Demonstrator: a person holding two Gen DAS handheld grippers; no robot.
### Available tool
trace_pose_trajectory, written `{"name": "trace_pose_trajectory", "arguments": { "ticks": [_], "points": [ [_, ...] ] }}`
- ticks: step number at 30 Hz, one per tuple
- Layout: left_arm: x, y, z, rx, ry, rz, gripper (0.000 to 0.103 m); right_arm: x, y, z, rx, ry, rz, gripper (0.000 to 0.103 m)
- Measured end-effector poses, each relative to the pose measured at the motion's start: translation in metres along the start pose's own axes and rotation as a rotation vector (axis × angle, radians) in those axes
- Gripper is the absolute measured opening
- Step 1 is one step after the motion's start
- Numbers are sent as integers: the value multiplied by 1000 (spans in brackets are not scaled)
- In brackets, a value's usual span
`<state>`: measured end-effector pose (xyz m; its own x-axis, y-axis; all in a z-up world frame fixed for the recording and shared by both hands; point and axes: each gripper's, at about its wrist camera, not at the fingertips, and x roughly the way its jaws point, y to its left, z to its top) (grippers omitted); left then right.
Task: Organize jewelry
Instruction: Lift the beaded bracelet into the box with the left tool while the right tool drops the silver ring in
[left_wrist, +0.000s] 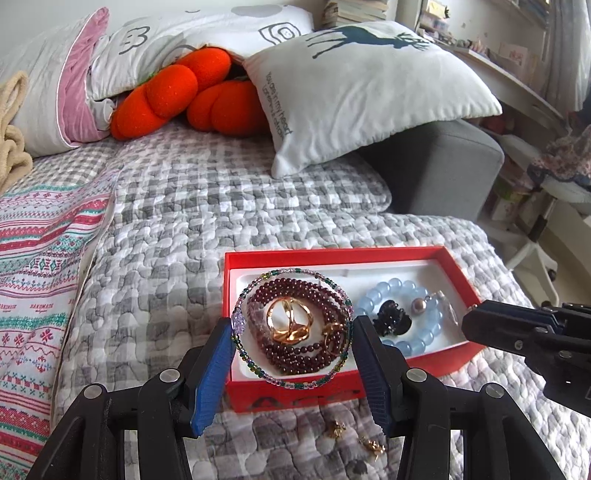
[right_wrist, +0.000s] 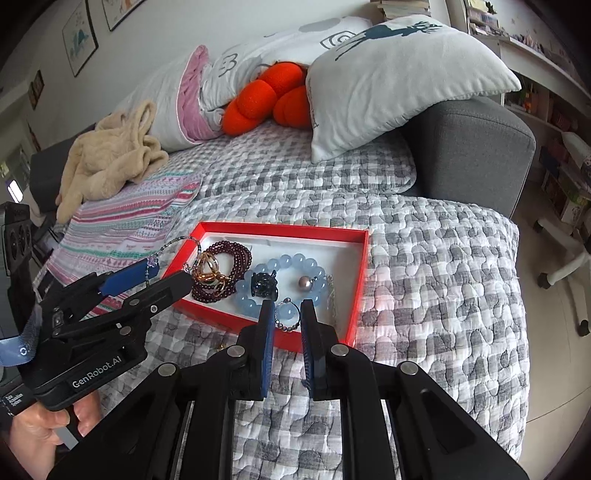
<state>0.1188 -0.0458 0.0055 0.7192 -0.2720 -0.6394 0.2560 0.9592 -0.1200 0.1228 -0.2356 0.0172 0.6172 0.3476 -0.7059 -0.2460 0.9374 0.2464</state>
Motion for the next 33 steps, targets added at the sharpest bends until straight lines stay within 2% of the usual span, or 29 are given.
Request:
{"name": "trace_pose_trajectory", "arguments": {
  "ticks": [7,12,26,33],
  "points": [
    [22,-2,2,1,16,16,55,9,-12,4,19,1,0,15],
    [26,-7,2,1,15,13,62,15,-15,9,16,7,6,15],
    [-17,-6,-9,47,23,54,77,29,-15,23,15,-7,-29,15],
    [-18,6,-30,25,113,112,79,35,-21,26,16,0,-73,15]
  ]
}}
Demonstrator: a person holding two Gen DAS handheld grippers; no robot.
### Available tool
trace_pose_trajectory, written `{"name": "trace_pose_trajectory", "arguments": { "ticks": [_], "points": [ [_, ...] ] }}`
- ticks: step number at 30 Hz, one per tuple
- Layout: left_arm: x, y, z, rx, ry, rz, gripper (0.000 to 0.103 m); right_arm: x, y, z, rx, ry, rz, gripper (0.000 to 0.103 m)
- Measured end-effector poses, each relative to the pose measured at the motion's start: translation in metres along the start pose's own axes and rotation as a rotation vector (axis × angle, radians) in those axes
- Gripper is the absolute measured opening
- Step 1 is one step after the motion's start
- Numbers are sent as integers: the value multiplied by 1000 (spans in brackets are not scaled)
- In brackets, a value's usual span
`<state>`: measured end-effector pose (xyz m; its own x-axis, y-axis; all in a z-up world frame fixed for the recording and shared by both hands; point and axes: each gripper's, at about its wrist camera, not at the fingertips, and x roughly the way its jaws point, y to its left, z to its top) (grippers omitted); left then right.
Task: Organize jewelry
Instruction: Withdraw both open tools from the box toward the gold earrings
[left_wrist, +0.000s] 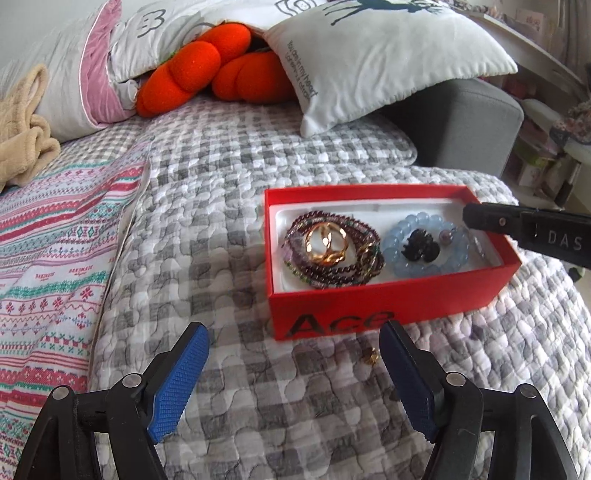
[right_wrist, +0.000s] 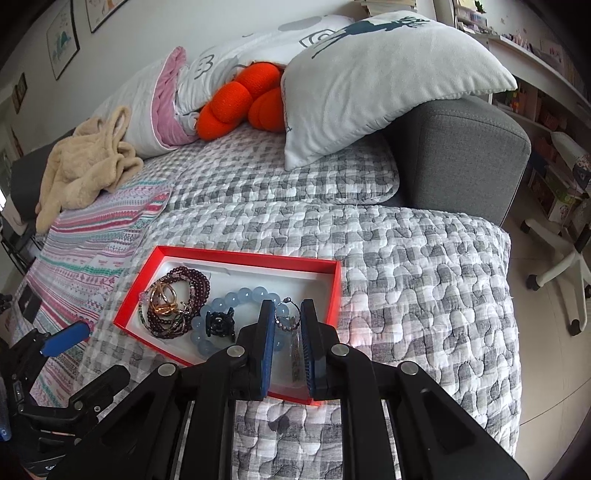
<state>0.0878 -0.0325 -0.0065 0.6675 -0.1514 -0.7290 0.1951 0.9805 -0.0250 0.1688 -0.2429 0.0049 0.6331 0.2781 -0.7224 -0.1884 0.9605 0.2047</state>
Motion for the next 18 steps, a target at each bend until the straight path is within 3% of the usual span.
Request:
{"name": "trace_pose_trajectory", "arguments": {
  "ticks": [5,13,14,17,18],
  "points": [
    [7,12,-10,-45,79,-1,79,4,3,-3,-5,16,-16,15],
    [-1,19,-13,-48,77,-9,79,1,11,-4,-17,10,-26,17],
    [-1,20,-13,-51,78,-10,79,0,12,-4,-20,11,-25,21],
    [-1,23,-14,-61,84,-18,79,-5,13,-4,-5,8,-6,48],
    [-1,24,-14,-65,87,-20,79,-7,13,-5,-1,3,0,50]
  ]
}}
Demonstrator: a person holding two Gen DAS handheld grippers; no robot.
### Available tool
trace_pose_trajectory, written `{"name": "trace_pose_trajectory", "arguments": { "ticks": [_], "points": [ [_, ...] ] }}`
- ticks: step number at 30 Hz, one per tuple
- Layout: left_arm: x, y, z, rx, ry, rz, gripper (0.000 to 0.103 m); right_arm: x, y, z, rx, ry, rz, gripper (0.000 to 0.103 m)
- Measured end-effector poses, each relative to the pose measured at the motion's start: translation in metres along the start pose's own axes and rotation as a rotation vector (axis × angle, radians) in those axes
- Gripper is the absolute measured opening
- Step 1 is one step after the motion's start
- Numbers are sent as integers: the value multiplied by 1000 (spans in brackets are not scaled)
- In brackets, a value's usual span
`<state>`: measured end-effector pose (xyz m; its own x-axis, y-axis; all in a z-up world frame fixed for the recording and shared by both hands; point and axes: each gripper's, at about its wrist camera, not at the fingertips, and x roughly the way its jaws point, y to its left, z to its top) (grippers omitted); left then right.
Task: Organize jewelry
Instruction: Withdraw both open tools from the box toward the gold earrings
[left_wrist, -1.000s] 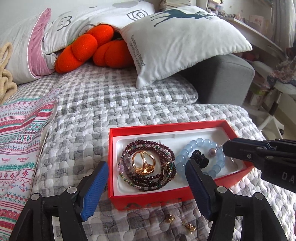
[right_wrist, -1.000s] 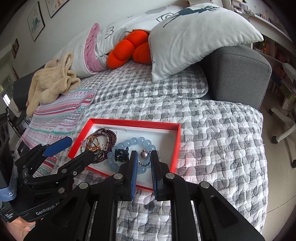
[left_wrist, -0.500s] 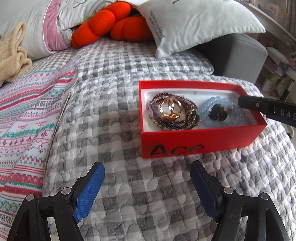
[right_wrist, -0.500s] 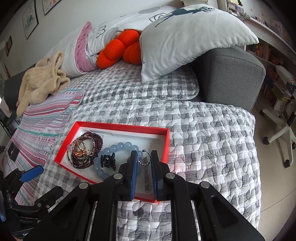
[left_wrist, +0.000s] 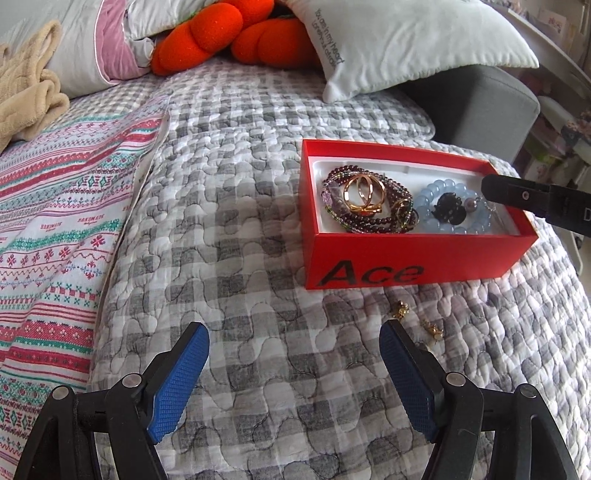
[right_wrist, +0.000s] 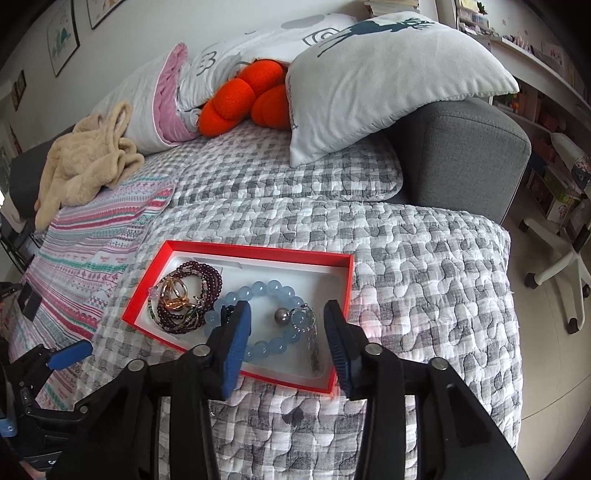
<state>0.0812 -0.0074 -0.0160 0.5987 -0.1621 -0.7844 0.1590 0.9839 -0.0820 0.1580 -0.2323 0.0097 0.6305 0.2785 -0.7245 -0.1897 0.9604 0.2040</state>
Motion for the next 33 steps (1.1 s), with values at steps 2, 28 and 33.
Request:
{"name": "trace_pose_trajectory", "arguments": {
  "ticks": [2,28,33],
  "points": [
    [0,1,0,-3,2,-7,79,-5,1,-1,-6,-3,-1,50],
    [8,-26,-20,90,59,-114,79,-44,-18,-86,-135,149,-59,55],
    [9,-45,-24,157,57,-178,60,-44,-26,-93,-139,161,-62,55]
  ]
}}
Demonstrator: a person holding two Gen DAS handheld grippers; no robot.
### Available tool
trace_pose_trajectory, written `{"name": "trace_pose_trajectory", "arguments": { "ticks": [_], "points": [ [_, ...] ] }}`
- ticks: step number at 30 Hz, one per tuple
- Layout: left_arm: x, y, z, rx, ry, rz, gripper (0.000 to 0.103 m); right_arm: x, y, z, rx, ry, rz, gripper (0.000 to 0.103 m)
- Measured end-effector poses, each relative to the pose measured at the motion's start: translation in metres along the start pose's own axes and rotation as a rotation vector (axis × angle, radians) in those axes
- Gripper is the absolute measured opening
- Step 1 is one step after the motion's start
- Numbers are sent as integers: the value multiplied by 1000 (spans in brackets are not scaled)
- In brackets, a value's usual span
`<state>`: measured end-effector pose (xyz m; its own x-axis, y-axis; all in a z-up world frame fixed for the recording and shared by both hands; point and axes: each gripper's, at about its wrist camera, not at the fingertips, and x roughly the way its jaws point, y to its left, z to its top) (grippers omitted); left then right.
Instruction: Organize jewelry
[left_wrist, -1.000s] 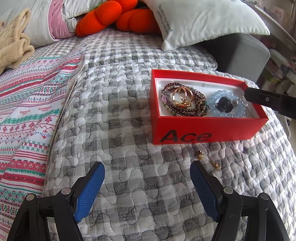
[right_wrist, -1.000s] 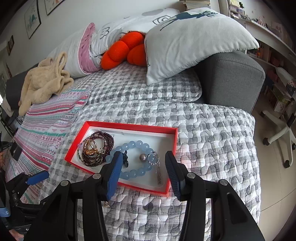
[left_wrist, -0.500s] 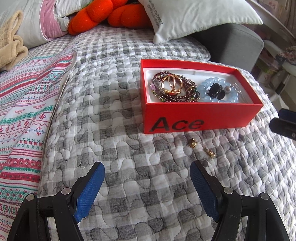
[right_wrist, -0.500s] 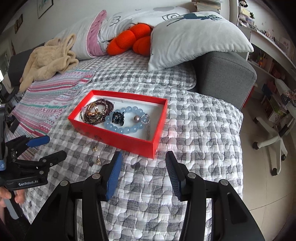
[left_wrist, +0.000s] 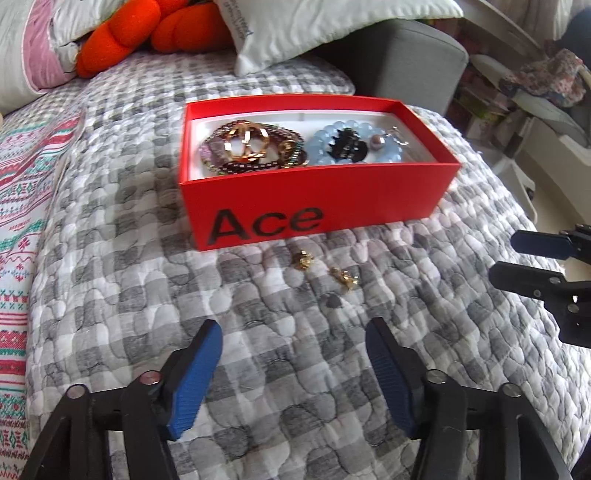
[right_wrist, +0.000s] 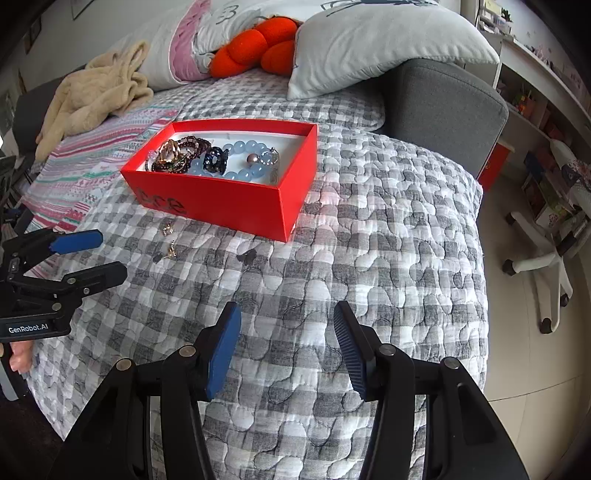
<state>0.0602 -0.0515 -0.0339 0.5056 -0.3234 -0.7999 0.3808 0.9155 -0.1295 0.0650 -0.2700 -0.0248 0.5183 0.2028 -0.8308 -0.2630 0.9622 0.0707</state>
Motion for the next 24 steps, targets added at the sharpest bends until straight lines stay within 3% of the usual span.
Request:
{"name": "trace_pose_trajectory", "arguments": {
  "ticks": [5,8,24],
  "points": [
    [9,-12,1,24,22,-113,18,4,-8,-2,27,5,-1,55],
    [18,-17,2,21,35,-143,17,8,-9,-2,25,17,2,55],
    [41,-35,18,19,3,5,13,7,-17,3,52,7,2,55]
  ]
}}
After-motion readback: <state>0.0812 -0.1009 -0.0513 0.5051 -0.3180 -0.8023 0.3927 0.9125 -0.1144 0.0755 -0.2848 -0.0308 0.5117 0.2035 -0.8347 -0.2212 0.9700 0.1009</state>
